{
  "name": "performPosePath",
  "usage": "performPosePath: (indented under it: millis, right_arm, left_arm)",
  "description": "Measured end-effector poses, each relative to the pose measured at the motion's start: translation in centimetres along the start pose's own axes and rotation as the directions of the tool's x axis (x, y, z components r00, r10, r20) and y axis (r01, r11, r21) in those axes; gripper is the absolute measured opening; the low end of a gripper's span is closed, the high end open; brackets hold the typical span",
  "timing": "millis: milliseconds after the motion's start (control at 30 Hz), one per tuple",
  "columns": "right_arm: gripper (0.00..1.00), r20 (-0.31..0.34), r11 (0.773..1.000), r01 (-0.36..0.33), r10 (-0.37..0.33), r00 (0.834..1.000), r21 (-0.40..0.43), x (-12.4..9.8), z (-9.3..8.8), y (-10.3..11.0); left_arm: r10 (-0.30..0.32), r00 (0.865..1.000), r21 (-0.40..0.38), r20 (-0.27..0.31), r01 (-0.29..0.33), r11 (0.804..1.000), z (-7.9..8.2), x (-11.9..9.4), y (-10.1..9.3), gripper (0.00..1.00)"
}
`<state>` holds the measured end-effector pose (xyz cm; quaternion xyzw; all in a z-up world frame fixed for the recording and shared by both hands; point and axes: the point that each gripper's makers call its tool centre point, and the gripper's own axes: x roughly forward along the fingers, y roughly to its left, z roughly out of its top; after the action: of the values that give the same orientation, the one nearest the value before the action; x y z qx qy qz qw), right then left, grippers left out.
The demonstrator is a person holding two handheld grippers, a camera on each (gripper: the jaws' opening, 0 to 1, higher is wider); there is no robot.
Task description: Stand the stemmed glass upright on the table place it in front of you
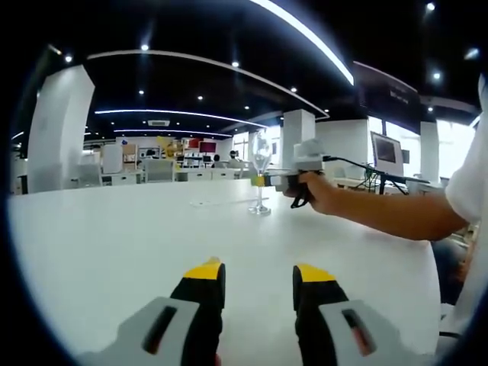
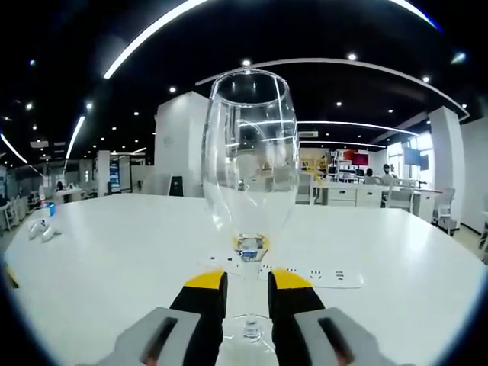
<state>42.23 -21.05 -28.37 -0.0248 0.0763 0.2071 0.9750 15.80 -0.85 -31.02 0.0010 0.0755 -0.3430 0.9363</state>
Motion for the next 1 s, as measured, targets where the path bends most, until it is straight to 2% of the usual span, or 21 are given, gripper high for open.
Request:
performPosePath:
  millis: [267,433,733,833,1000]
  right_arm:
    - [0.25,0.005,1.000,0.004,-0.004,1.000,0.020,-4.0,-0.6,-0.2]
    - [0.24,0.022,1.000,0.011,-0.011,1.000,0.022,-7.6,-0.6,0.2]
    - [0.24,0.057,1.000,-0.011,0.009,0.998,0.028,-13.2,0.0,2.8]
    - [0.24,0.053,1.000,-0.013,0.013,0.999,-0.013,-15.0,0.0,3.7]
    - [0.24,0.072,0.999,-0.016,0.019,0.997,-0.036,-18.5,-0.1,4.9]
  left_arm:
    - [-0.001,1.000,-0.003,-0.001,0.001,1.000,0.0,-0.1,-0.2,0.35]
    - [-0.014,1.000,-0.004,0.006,0.014,1.000,0.3,-0.1,-1.0,0.35]
    - [-0.032,0.999,0.006,0.008,0.032,0.999,0.7,-0.1,-2.2,0.35]
    - [-0.036,0.999,0.011,0.006,0.035,0.999,0.7,0.0,-2.4,0.35]
    - [-0.036,0.999,0.017,0.005,0.036,0.999,0.8,-0.1,-2.7,0.35]
